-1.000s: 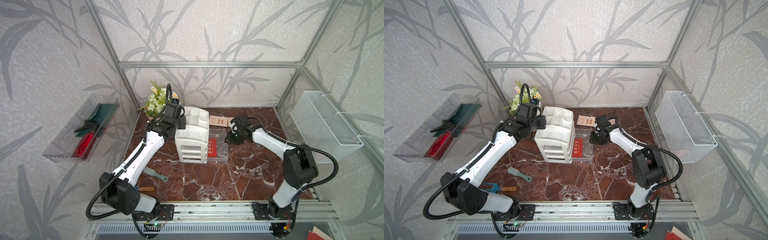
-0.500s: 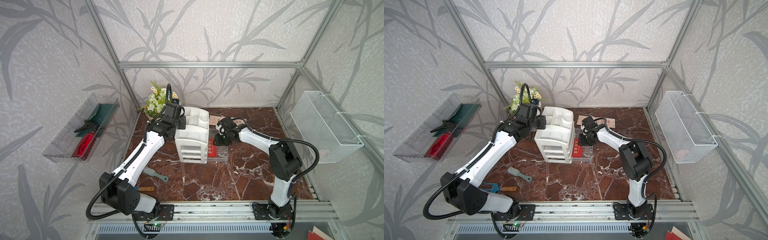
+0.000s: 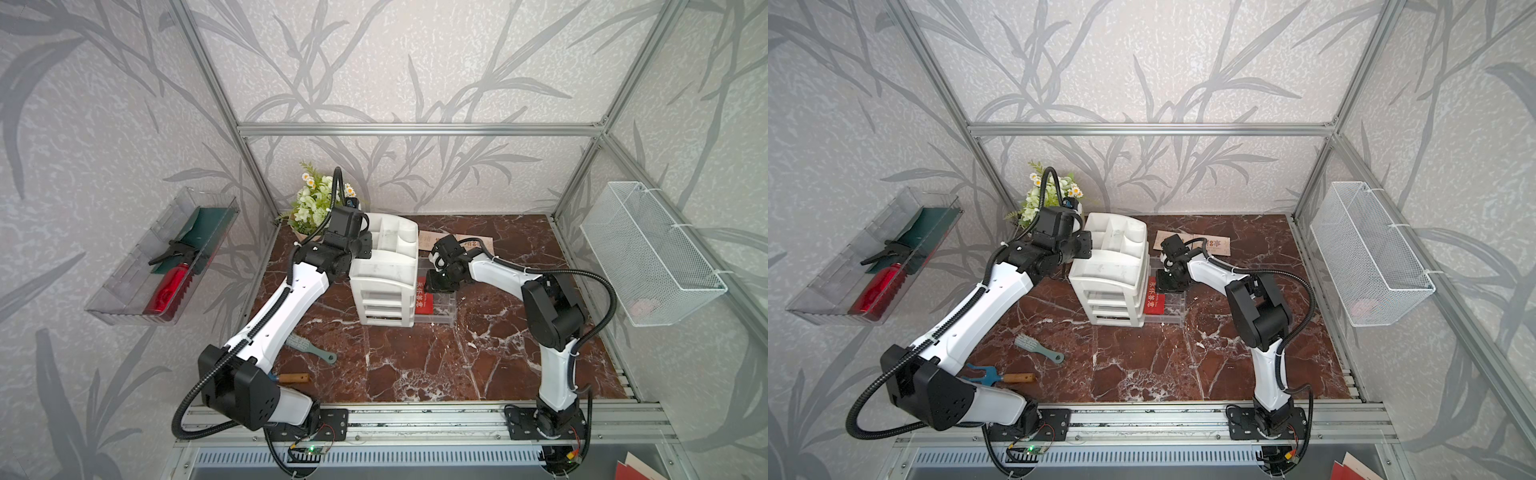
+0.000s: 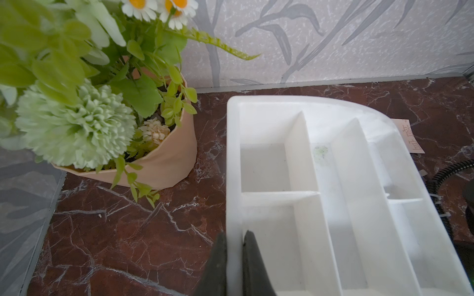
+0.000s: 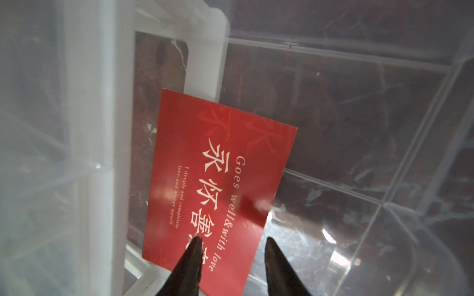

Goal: Take the postcards out of the drawer
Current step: Pick up the postcard from the drawer.

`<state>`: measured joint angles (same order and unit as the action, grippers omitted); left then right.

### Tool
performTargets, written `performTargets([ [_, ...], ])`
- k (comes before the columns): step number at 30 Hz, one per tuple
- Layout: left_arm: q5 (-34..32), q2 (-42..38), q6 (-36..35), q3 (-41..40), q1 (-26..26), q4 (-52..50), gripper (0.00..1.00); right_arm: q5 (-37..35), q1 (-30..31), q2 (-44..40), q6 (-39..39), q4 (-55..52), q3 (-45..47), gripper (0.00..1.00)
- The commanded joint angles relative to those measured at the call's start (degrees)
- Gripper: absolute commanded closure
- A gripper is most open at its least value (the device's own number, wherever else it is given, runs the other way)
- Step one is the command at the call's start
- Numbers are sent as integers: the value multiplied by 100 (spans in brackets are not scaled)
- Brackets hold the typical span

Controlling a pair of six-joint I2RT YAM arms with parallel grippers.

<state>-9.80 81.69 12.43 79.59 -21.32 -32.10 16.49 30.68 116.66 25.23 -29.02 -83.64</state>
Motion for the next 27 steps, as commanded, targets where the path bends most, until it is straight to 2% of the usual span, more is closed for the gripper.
performTargets([
  [1,-143,-15,-64,-242,23,-698,100,-42,16,150,-23,-182,-188,59],
  [16,-92,-2,-77,-269,24,-695,100,104,16,366,-15,-210,-266,59],
  [27,-58,1,-79,-313,27,-673,100,677,-11,328,106,144,-143,60],
])
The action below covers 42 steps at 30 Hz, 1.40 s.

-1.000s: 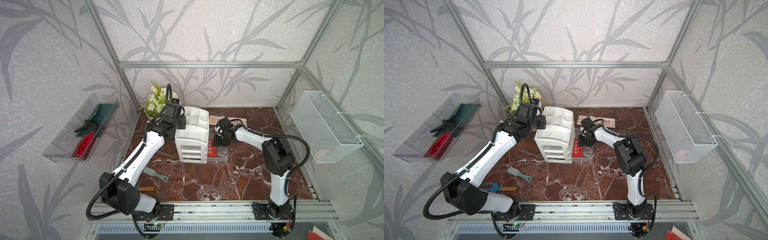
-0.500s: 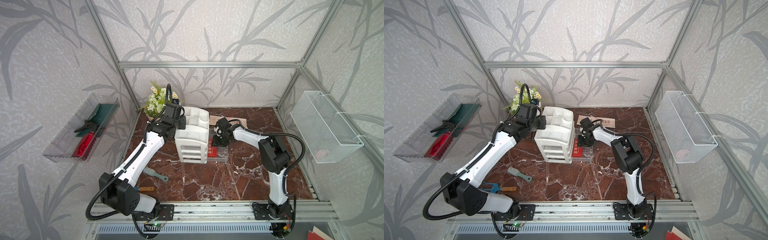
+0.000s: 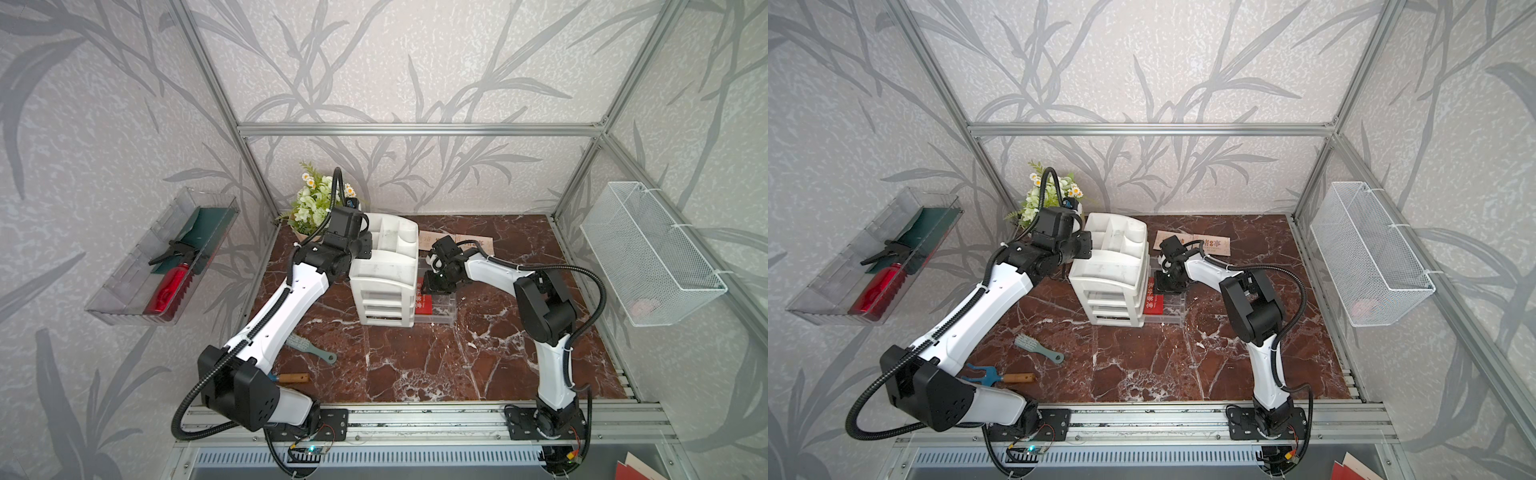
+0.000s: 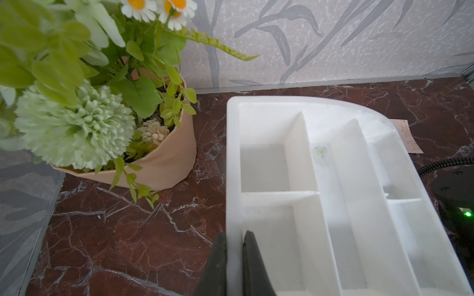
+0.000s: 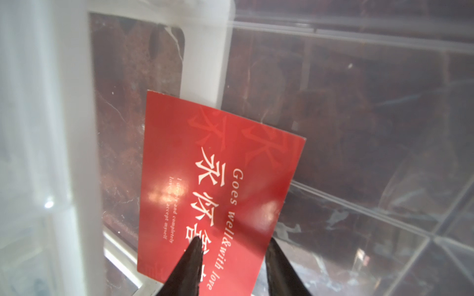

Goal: Take the postcards out of the drawer
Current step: Pick up the postcard from the drawer.

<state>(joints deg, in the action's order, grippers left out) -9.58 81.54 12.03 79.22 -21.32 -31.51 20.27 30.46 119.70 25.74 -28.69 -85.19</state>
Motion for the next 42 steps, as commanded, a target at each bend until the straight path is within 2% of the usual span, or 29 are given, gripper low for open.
performTargets([
  [1,-73,11,-43,-282,24,-733,100,326,1,-5,65,135,31,60],
  [14,2,8,-25,-304,23,-681,100,840,-40,-541,246,706,404,63],
  [24,44,15,-20,-302,23,-677,100,935,-41,-687,293,821,537,66],
  [34,82,20,-34,-322,23,-638,100,983,-43,-601,349,908,600,74],
  [42,92,-56,-81,-278,23,-561,100,1000,-41,-601,353,903,582,87],
])
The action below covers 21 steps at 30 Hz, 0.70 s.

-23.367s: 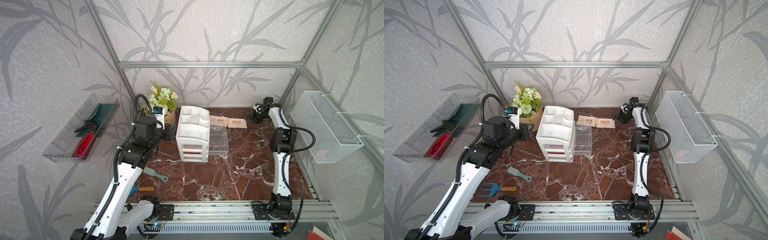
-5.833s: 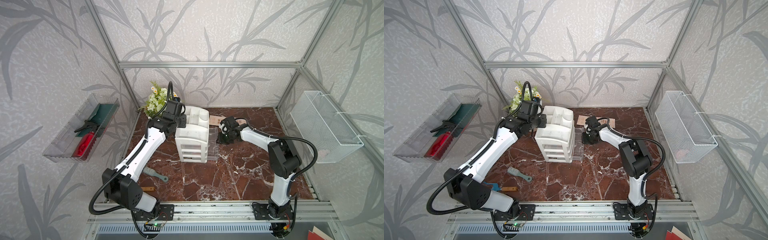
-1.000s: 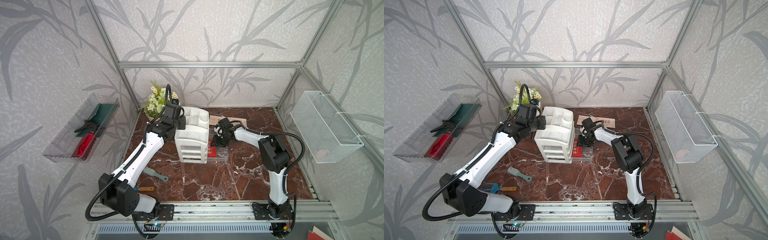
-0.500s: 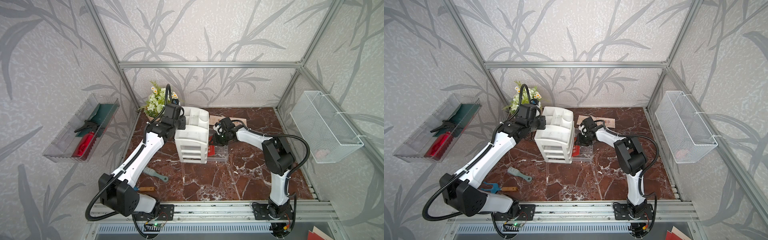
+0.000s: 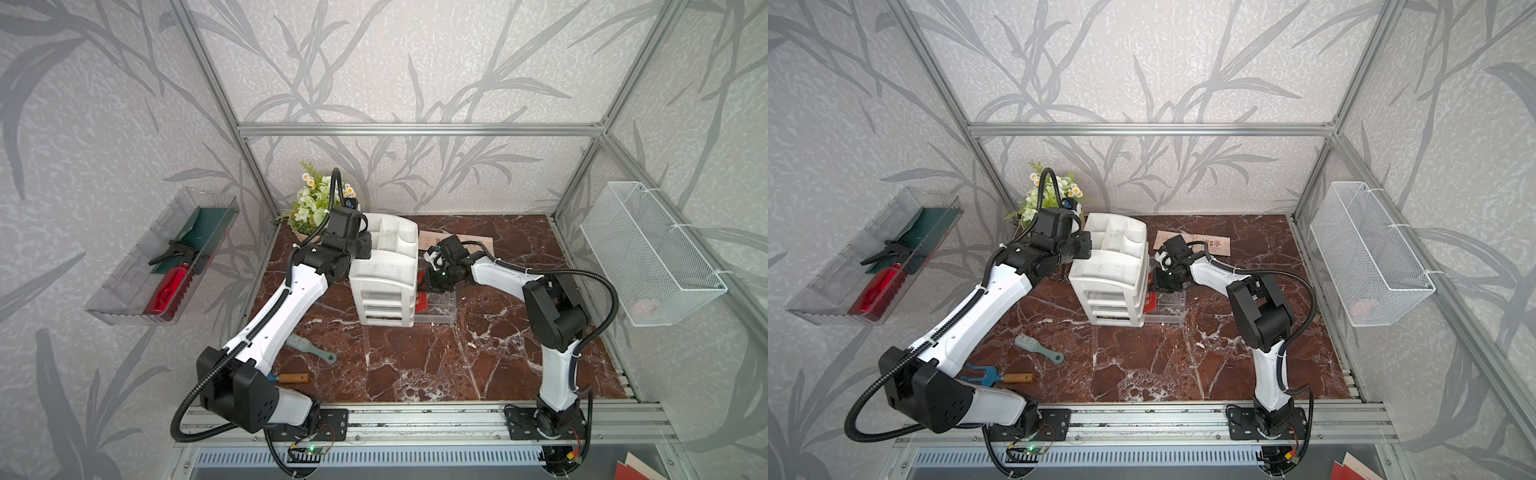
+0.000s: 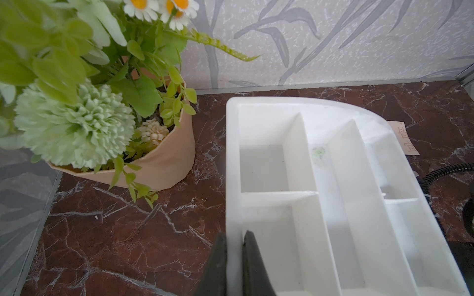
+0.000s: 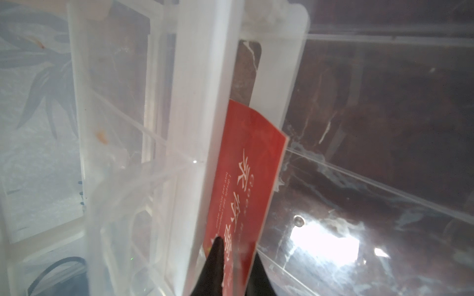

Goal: Take the postcards out of the drawer
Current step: Pick up the postcard from the drawer.

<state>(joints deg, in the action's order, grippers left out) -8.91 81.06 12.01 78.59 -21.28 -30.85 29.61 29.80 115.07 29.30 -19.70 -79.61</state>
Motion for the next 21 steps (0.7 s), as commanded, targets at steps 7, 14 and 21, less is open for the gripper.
performTargets([
  [7,-63,-66,-266,38,27,-661,94,72,-7,-152,-87,-114,-69,94],
  [14,-78,-137,-345,256,32,-703,81,29,-198,-316,-268,-276,-116,98],
  [21,-15,-156,-438,591,27,-693,73,-94,-280,-414,-552,-648,-321,99],
])
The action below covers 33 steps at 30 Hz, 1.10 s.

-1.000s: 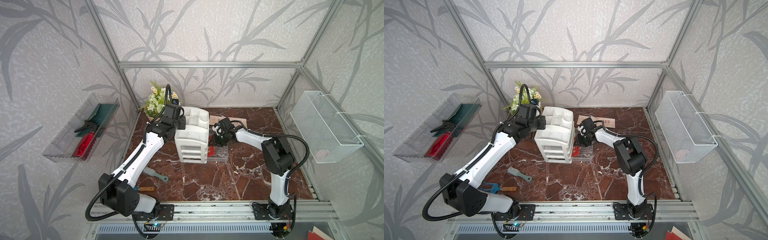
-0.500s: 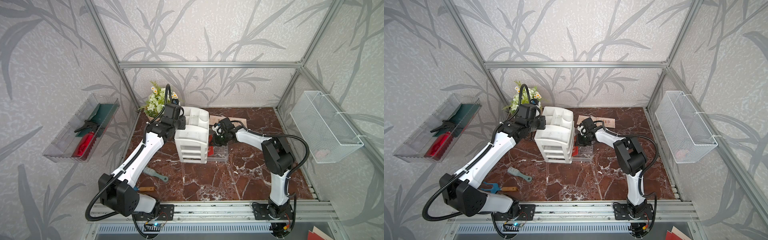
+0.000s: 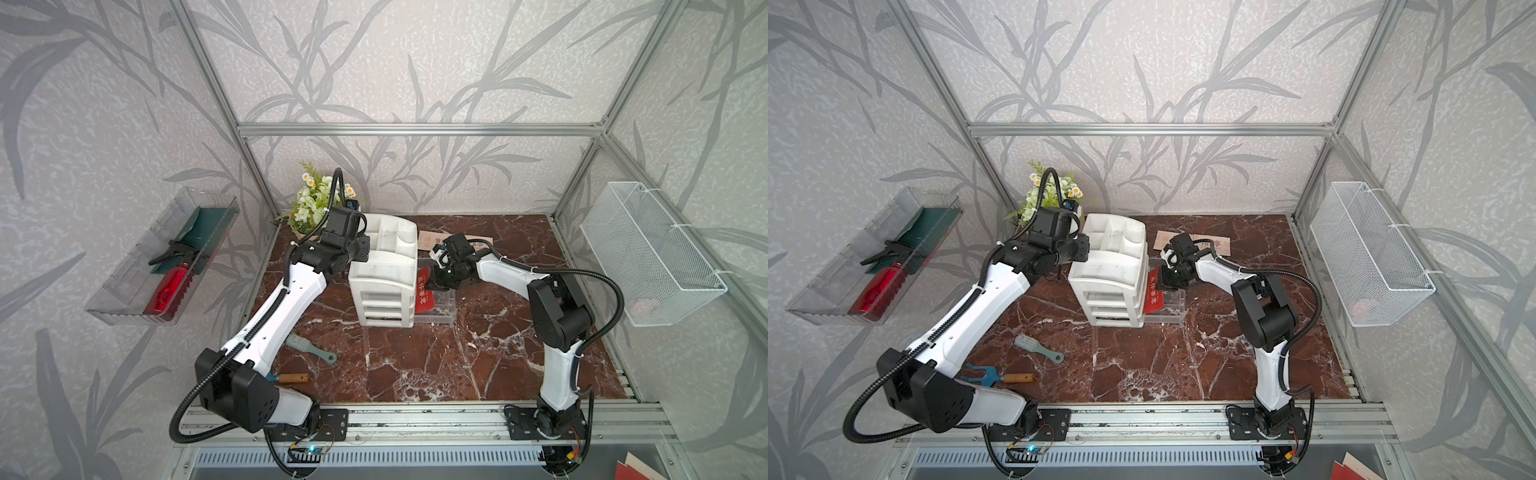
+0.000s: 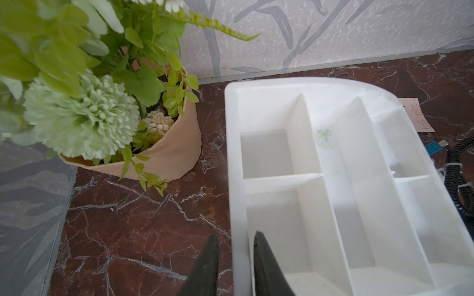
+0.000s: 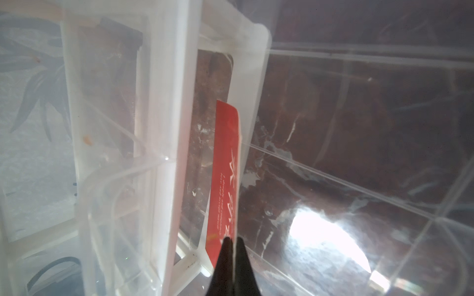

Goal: Take the postcards out of the drawer
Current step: Pick up the postcard from the drawer.

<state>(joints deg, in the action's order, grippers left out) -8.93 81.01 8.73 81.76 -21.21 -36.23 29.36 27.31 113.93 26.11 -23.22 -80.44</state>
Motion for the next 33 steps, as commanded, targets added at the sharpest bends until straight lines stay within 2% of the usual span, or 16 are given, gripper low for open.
performTargets([
  [1,-18,-157,-121,307,25,-151,72,-94,-48,-316,-271,-345,-268,99],
  [7,49,-180,-266,498,27,-219,71,-275,-271,-467,-807,-1009,-825,99],
  [13,329,-427,-470,515,21,-271,70,-747,-538,-501,-1898,-2591,-2060,100],
  [22,858,-1092,-513,249,12,-295,68,-435,-709,-763,-3530,-4554,-3550,100],
  [24,1129,-1253,-541,157,12,-272,67,-353,-710,-930,-3800,-4744,-3623,100],
  [29,2018,-1592,-781,-131,3,-255,65,546,-678,-1489,-4560,-4924,-3344,100],
  [33,2649,-1750,-864,-345,4,-193,65,1001,-520,-1986,-5044,-4955,-2964,100],
])
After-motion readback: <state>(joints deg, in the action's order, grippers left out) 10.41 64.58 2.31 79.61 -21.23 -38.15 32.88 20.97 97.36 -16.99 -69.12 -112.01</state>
